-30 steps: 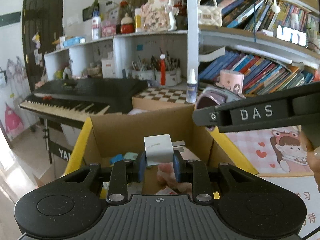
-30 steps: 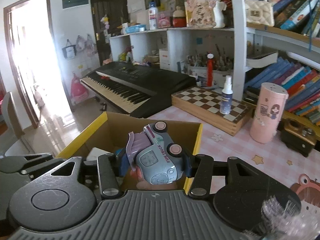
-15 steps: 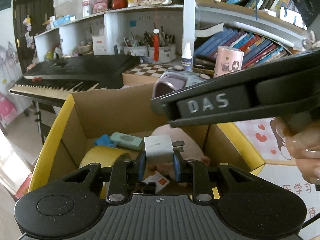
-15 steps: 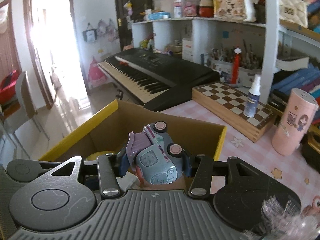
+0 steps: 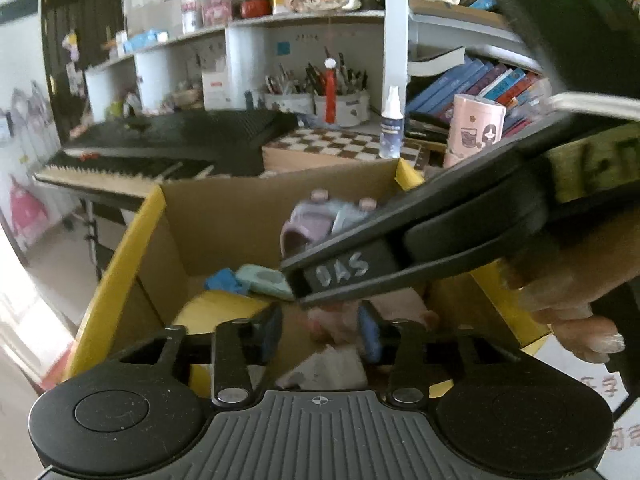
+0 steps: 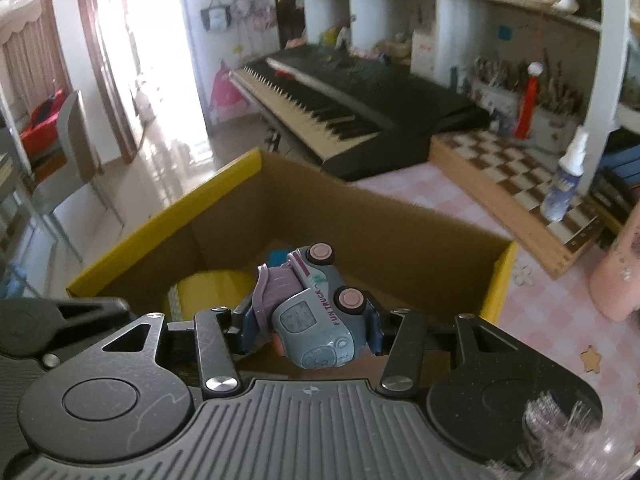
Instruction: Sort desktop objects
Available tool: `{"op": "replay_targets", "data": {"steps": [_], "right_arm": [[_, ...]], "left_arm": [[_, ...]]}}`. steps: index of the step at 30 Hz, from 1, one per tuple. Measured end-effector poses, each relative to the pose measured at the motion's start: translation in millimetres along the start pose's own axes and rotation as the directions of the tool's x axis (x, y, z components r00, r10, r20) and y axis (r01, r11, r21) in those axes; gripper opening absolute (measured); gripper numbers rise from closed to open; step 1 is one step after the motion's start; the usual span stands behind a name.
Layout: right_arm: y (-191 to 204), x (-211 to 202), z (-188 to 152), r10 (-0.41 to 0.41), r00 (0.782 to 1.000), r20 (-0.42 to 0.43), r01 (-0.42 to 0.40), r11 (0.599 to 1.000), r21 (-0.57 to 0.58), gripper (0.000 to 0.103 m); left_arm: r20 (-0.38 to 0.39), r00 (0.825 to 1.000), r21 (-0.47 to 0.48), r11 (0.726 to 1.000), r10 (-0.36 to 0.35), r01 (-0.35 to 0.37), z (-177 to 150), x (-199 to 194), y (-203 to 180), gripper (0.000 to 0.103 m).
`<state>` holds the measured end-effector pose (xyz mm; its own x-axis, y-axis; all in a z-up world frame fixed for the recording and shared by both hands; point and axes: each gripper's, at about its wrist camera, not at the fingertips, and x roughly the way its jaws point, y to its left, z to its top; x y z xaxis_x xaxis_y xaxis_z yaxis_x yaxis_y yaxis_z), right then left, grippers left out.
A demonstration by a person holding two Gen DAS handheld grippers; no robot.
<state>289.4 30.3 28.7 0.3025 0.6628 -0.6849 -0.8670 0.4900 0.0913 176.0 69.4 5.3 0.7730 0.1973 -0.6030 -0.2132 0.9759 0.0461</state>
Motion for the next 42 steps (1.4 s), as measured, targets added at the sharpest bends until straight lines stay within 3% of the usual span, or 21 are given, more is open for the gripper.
{"op": "replay_targets", "data": {"steps": [4, 10, 17, 21, 33, 42], "right_arm": [[5, 8, -1, 0.011, 0.999, -0.035, -0.011, 1.000, -0.024, 0.048], [13, 22, 1, 0.021, 0.996, -0.087, -0.028, 0.997, -0.074, 0.048], [26, 31, 3, 0.004, 0.993, -0.118, -0.023, 0.988, -0.155, 0.050], [29, 30, 2, 0.001, 0.994, -0.109, -0.020, 0.985, -0.172, 0.059], [31, -8, -4, -0.073, 0.997, -0.011, 0.072, 0.994, -0.082, 0.069], [35, -56, -21, -0.195, 0.978, 0.080, 0.193, 0.981, 0.038, 0.070]], "left_arm": [[0.039, 0.999, 0.052, 0.998, 0.020, -0.022, -1, -14, -6, 0.064], [0.055, 0.997, 0.062, 0.996, 0.055, -0.059, -5, -25, -6, 0.075], [0.057, 0.995, -0.015, 0.996, 0.086, -0.086, -8, -35, 7, 0.075], [0.070, 0.993, -0.032, 0.995, 0.099, -0.097, -12, -42, 12, 0.075], [0.103, 0.993, -0.060, 0.997, 0.064, -0.058, -21, -58, 20, 0.077], [0.144, 0.990, -0.034, 0.999, 0.005, 0.000, -28, -77, 25, 0.080]]}}
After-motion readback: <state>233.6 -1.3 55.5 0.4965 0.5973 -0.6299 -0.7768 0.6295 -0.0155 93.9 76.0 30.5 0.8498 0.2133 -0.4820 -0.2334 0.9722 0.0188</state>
